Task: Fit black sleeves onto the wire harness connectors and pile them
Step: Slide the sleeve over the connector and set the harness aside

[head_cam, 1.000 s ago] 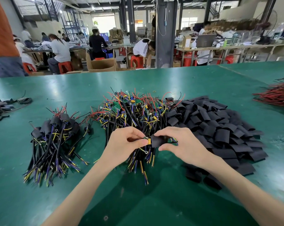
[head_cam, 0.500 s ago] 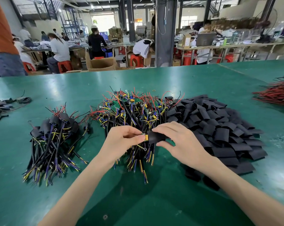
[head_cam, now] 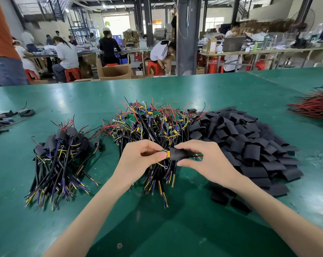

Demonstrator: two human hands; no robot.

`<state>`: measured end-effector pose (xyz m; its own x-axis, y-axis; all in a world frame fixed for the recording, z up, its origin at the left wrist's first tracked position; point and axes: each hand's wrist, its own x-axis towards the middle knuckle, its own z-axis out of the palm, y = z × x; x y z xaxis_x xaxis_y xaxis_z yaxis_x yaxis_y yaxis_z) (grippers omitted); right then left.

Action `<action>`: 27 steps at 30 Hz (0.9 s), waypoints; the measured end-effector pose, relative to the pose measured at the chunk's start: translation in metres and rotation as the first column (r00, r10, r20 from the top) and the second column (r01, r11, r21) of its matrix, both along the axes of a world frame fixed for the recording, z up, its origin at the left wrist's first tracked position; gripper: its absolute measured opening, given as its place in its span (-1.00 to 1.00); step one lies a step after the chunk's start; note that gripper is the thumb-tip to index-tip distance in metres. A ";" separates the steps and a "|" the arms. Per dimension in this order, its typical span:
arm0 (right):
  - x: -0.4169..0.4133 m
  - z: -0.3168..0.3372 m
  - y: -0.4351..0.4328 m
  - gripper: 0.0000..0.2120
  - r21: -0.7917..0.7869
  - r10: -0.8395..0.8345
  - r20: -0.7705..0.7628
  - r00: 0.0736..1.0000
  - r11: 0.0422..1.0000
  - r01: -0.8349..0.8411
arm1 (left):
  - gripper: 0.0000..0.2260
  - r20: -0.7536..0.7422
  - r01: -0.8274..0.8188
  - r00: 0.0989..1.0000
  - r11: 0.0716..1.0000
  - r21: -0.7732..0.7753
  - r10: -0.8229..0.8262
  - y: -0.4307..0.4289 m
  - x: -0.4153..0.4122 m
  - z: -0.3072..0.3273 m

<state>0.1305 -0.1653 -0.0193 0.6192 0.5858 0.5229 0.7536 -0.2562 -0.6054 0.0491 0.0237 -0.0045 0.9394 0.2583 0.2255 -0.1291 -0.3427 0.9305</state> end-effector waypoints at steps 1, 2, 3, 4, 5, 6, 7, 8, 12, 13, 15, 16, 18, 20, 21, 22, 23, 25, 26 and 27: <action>0.000 0.001 0.000 -0.65 0.015 -0.004 -0.005 1.000 1.000 0.004 | -0.91 -0.010 0.003 1.000 1.000 -0.030 -0.003 0.000 0.000 0.001; -0.001 0.000 0.001 -0.64 0.013 -0.014 0.029 0.999 1.000 0.013 | -0.91 -0.029 0.005 1.000 0.999 -0.054 -0.007 0.001 0.000 0.001; -0.001 0.000 0.001 -0.63 0.000 -0.021 0.080 0.997 1.000 0.021 | -0.91 -0.056 0.005 0.998 0.997 -0.071 -0.009 0.001 0.000 0.001; -0.002 -0.001 0.001 -0.63 -0.014 -0.027 0.129 0.991 0.999 0.029 | -0.92 -0.090 0.006 0.996 0.997 -0.081 -0.013 0.002 0.000 0.002; -0.002 -0.001 0.001 -0.63 -0.027 -0.030 0.169 0.985 0.999 0.035 | -0.94 -0.127 0.010 0.992 0.997 -0.082 -0.020 0.004 0.000 0.002; -0.003 -0.002 0.001 -0.64 -0.034 -0.032 0.202 0.979 0.999 0.040 | -0.95 -0.163 0.017 0.986 0.997 -0.075 -0.029 0.005 -0.001 0.003; -0.003 -0.003 0.001 -0.64 -0.036 -0.036 0.229 0.973 0.998 0.046 | -0.96 -0.194 0.026 0.980 0.998 -0.066 -0.038 0.007 -0.001 0.003; -0.004 -0.004 0.002 -0.65 -0.036 -0.042 0.248 0.968 0.998 0.052 | -0.95 -0.217 0.033 0.975 0.998 -0.056 -0.045 0.008 -0.002 0.004; -0.005 -0.005 0.003 -0.66 -0.049 -0.040 0.310 0.950 0.997 0.058 | -0.91 -0.248 0.047 0.967 0.998 -0.035 -0.054 0.009 -0.002 0.003; -0.005 -0.005 0.003 -0.66 -0.061 -0.036 0.328 0.944 0.996 0.059 | -0.91 -0.254 0.051 0.965 0.998 -0.044 -0.061 0.009 -0.002 0.004; -0.005 -0.005 0.003 -0.66 -0.098 -0.023 0.365 0.931 0.993 0.063 | -0.90 -0.270 0.058 0.960 0.996 -0.061 -0.073 0.010 -0.002 0.003; -0.005 -0.005 0.003 -0.66 -0.121 -0.014 0.390 0.921 0.990 0.066 | -0.90 -0.281 0.060 0.957 0.996 -0.065 -0.076 0.011 -0.002 0.003; -0.004 -0.006 0.003 -0.66 -0.166 0.010 0.441 0.898 0.984 0.070 | -0.87 -0.298 0.059 0.951 0.996 -0.069 -0.077 0.011 -0.001 0.003; -0.004 -0.006 0.003 -0.66 -0.188 0.027 0.470 0.882 0.980 0.070 | -0.85 -0.305 0.055 0.949 0.995 -0.087 -0.079 0.012 -0.001 0.002; -0.004 -0.007 0.004 -0.66 -0.190 0.030 0.471 0.882 0.980 0.068 | -0.86 -0.305 0.052 0.949 0.994 -0.099 -0.080 0.012 -0.001 0.002; -0.005 -0.007 0.004 -0.66 -0.187 0.030 0.466 0.885 0.980 0.065 | -0.86 -0.304 0.049 0.949 0.993 -0.108 -0.080 0.012 -0.001 0.002; -0.006 -0.007 0.005 -0.66 -0.183 0.029 0.455 0.890 0.981 0.062 | -0.87 -0.303 0.049 0.950 0.993 -0.111 -0.080 0.011 0.000 0.001; -0.007 -0.007 0.005 -0.65 -0.176 0.030 0.408 0.913 0.983 0.046 | -0.86 -0.294 0.051 0.953 0.994 -0.101 -0.078 0.010 -0.001 0.000; -0.007 -0.007 0.005 -0.66 -0.161 0.028 0.360 0.932 0.986 0.033 | -0.86 -0.284 0.052 0.956 0.995 -0.088 -0.075 0.008 -0.001 0.000; -0.007 -0.007 0.004 -0.66 -0.135 0.025 0.296 0.955 0.991 0.016 | -0.86 -0.271 0.055 0.960 0.996 -0.068 -0.071 0.007 -0.001 0.000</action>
<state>0.1237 -0.1609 -0.0260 0.4455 0.6657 0.5986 0.8950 -0.3162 -0.3145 0.0483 0.0307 -0.0044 0.9778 0.2018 -0.0561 0.1135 -0.2849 0.9518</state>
